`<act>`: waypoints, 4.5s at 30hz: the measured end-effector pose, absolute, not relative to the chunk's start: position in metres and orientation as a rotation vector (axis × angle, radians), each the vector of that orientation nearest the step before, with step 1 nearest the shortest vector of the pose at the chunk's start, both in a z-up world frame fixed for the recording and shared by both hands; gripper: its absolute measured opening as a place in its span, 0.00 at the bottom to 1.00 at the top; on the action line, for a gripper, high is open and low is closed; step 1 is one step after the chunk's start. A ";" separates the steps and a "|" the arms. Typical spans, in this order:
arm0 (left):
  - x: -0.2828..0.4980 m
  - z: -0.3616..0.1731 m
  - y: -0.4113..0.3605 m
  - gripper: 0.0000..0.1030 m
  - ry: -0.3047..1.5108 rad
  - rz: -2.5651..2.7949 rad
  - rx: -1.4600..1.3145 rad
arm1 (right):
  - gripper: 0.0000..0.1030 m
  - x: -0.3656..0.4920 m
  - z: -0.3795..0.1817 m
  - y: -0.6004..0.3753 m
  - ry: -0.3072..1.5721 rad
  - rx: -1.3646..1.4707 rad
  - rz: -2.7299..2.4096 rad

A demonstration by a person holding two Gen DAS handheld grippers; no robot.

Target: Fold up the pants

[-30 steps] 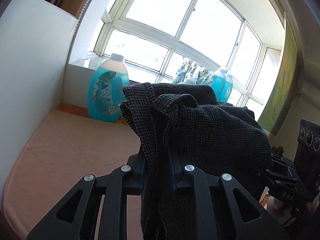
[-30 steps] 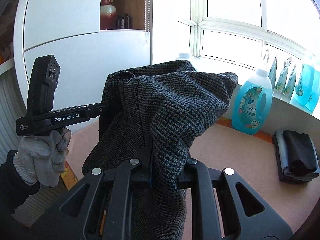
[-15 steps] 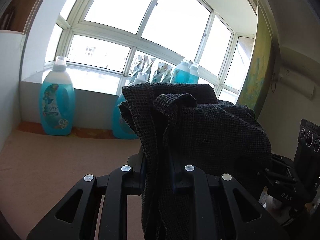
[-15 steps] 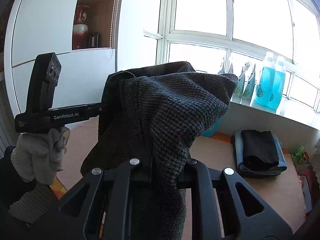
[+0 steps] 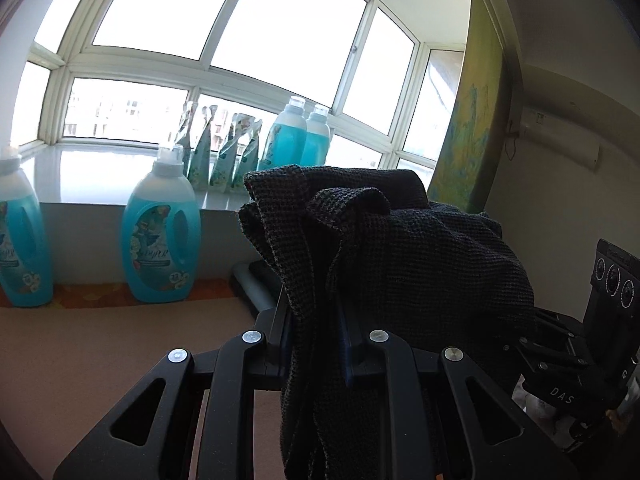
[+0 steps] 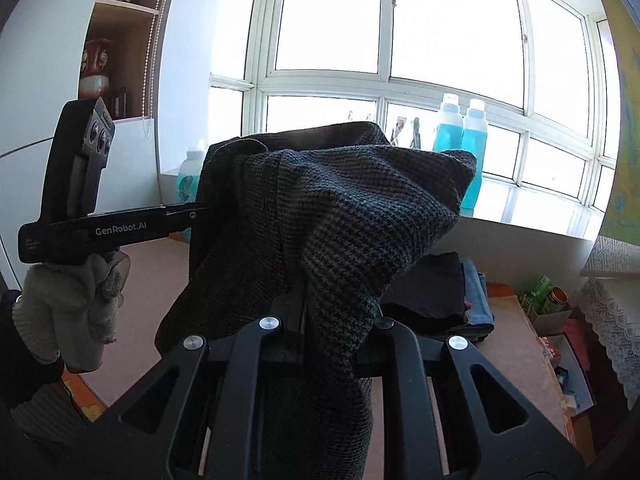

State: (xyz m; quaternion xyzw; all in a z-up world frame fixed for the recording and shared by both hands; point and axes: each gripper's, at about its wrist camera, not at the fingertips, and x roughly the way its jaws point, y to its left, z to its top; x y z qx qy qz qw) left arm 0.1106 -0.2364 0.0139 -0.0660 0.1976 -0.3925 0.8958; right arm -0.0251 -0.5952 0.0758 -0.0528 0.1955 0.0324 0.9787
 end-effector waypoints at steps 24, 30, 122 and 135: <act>0.237 0.002 -0.368 0.17 0.433 -0.826 -0.148 | 0.15 0.126 0.080 -0.715 0.486 -0.297 -0.039; 0.275 -0.023 -0.382 0.17 0.472 -0.790 -0.162 | 0.15 0.175 0.057 -0.734 0.536 -0.332 -0.002; 0.027 -0.028 -0.236 0.80 0.553 -0.709 0.047 | 1.00 -0.081 0.023 -0.618 0.464 0.069 -0.343; -0.014 -0.044 -0.214 0.80 0.528 -0.615 0.070 | 1.00 -0.127 0.010 -0.611 0.423 0.196 -0.402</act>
